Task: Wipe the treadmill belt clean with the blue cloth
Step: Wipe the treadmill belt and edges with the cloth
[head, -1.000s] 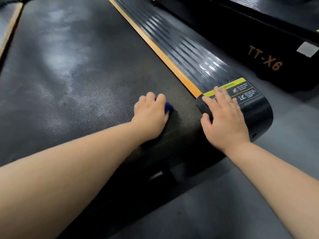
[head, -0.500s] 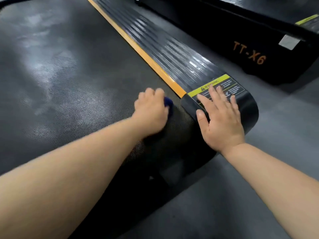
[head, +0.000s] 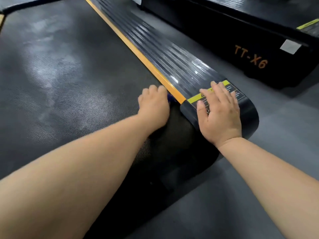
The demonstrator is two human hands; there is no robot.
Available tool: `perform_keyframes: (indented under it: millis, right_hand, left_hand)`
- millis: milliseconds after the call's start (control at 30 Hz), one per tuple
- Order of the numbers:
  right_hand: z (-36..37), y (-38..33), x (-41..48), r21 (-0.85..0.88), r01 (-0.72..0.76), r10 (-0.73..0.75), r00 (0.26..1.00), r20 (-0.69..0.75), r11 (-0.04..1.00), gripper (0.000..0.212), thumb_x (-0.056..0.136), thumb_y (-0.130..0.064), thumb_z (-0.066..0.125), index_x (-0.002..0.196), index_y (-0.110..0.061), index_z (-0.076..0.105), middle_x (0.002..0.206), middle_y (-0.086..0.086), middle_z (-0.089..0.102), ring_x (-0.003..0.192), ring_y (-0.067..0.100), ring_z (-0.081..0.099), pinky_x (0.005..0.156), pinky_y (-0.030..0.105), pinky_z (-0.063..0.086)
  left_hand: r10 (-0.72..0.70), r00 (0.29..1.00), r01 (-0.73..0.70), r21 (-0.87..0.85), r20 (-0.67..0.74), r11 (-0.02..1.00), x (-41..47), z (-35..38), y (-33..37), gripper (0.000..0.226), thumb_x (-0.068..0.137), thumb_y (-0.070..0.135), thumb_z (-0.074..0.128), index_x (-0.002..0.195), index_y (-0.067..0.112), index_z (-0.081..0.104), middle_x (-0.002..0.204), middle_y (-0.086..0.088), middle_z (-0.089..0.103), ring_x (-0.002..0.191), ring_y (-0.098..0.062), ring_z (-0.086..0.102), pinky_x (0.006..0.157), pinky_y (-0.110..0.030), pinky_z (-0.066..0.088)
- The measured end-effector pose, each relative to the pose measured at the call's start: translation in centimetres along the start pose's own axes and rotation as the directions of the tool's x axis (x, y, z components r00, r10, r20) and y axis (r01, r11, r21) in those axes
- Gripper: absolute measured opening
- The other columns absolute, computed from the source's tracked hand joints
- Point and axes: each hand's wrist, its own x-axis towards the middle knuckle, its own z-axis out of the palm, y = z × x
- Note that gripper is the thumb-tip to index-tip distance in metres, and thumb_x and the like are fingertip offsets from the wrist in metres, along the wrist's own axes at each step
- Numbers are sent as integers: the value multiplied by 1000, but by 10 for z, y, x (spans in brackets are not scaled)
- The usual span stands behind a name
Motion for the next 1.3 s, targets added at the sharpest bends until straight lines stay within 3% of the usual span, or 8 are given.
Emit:
perform_keyframes:
  millis: [100,167,367,533,700,933,1033,1300]
  right_hand:
    - [2,2,-2,-6,11,-10,1000,19,1000,43,95,-37,34,130,-18,52,148,11,39,142,27,25,117,47,11]
    - [2,2,0,1,9,-9,1000,23,1000,43,95,-37,34,129,-18,52,147,11,40,142,28,25,116,47,11]
    - [-2,-5,4,-5,3,-3,1000,31,1000,38,90,-29,41,123,-19,56,144,9,44,142,28,26,117,49,9]
    - [3,-19,31,-30,-9,13,994,112,1000,35,85,-23,46,118,-23,58,136,0,52,143,25,23,117,49,5]
    - [11,-22,42,-72,-24,38,977,209,997,36,89,-28,42,122,-24,56,145,1,42,145,22,13,116,47,-2]
    - [15,-19,39,-28,30,-23,974,224,999,30,89,-26,42,114,-22,58,146,3,41,145,23,17,118,47,5]
    - [18,-18,44,18,-8,4,976,218,1000,29,91,-23,40,114,-22,57,144,2,42,145,22,17,117,45,4]
    - [13,-19,45,92,-28,8,978,209,995,37,91,-11,37,124,-17,53,142,3,45,143,23,21,119,45,8]
  left_hand:
    - [-227,974,227,-48,9,973,35,3,-13,35,92,30,50,121,12,43,126,-13,44,115,-32,41,92,-42,37]
    - [-257,966,257,-132,21,957,32,1,-13,39,91,37,48,123,15,44,128,-11,43,116,-32,39,94,-44,35]
    - [155,982,-150,-54,108,987,-18,-21,-24,40,89,44,48,128,35,48,132,3,38,123,-29,30,102,-44,29]
    - [67,994,-62,-55,87,997,-24,-19,-20,44,93,41,51,136,37,44,131,-7,44,119,-31,40,97,-42,39]
    - [227,974,-228,-61,-22,972,-16,-14,-36,38,92,34,53,130,32,54,124,-6,54,113,-30,48,91,-39,42]
    - [-110,993,109,-32,-45,994,80,-5,-70,32,92,25,53,123,27,60,123,-12,52,116,-33,46,91,-42,42]
    - [-222,973,209,-170,-59,963,103,0,-70,29,92,23,50,117,30,64,123,-6,56,116,-28,49,91,-36,41]
    - [-104,995,98,-335,-2,937,68,-13,-52,22,85,30,59,105,28,69,103,4,66,101,-18,57,86,-34,48]
